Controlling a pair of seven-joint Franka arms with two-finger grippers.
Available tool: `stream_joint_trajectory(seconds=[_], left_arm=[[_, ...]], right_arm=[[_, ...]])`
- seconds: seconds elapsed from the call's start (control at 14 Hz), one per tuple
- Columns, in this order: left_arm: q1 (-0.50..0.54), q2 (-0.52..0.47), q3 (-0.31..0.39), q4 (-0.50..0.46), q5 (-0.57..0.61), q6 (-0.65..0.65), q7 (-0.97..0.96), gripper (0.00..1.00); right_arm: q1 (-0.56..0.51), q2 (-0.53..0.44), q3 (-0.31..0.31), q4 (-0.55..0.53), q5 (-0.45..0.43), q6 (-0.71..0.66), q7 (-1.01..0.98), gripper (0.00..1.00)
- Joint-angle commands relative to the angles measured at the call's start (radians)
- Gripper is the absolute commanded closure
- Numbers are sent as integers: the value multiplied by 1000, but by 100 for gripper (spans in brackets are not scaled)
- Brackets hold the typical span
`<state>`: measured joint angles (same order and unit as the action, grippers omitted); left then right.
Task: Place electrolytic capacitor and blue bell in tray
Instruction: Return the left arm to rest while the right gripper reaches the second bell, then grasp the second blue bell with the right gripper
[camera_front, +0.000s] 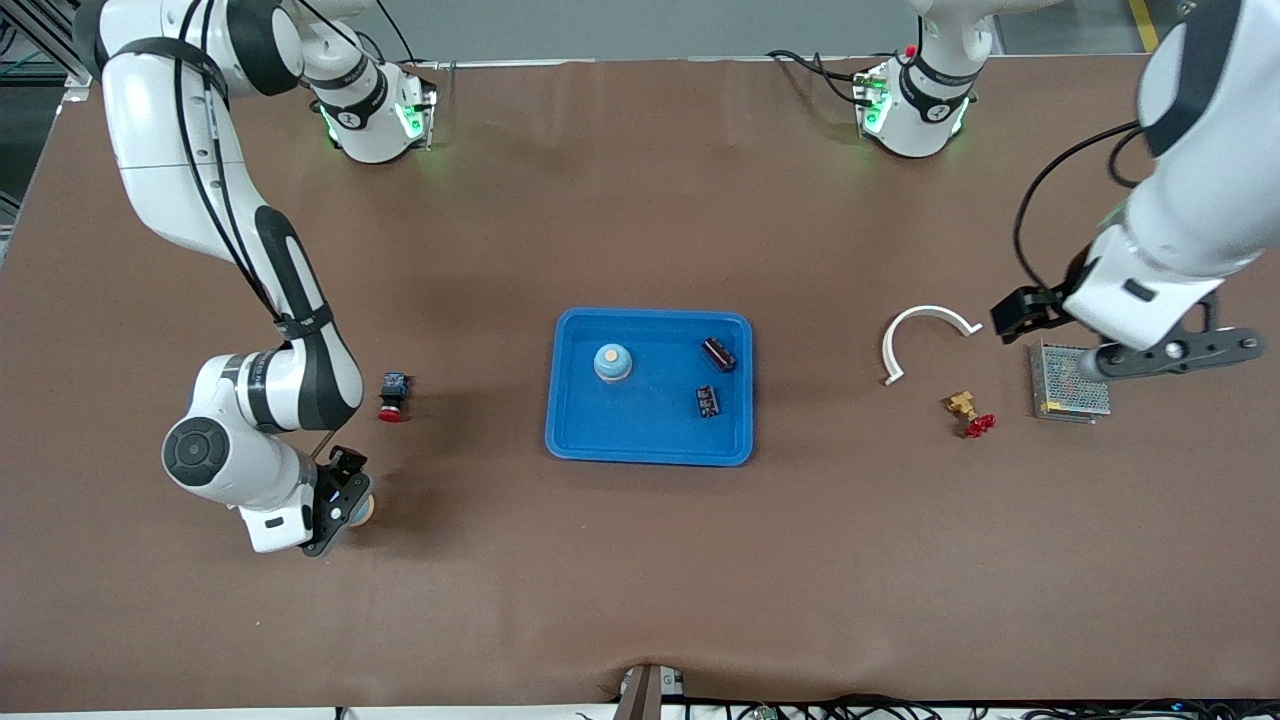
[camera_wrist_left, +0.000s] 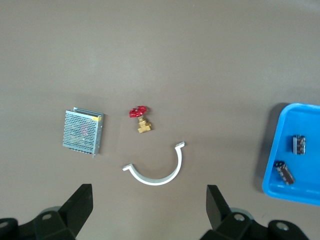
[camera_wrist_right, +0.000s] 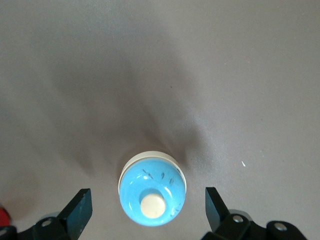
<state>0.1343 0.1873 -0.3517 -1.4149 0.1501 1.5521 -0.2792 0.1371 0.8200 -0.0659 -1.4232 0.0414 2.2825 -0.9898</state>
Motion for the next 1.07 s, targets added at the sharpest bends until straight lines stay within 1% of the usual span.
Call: stream_joint_trajectory(seconds=[0.0,0.14,0.21,0.36,0.43,0.57,0.86,1.0], left_arm=[[-11,-86,65,-41,-38,-38,75,0],[-16,-135,121,-68,-79,-58,118,0],[-34,-164,161,-99,-104,-58,153,0],[-106,-213,256,-139,-130,-58,176,0],[-125,-235,272,-159,-132,-58,176,0],[-130,-267,273,-193,-133,-58,170,0],[-148,-276,264,-193,-138,-58,144,0],[-170,-281,264,-191,-138,-58,88,0]], right_arm=[[-19,27,23,27,8,15,-39,0],[-22,34,23,27,9,28,-53,0],[-22,36,23,26,9,29,-59,0],[-27,42,23,26,11,31,-84,0],[-33,44,24,26,12,31,-87,0],[-34,45,24,20,17,38,-110,0],[-36,56,26,1,23,74,-112,0],[-36,59,28,1,23,77,-112,0]])
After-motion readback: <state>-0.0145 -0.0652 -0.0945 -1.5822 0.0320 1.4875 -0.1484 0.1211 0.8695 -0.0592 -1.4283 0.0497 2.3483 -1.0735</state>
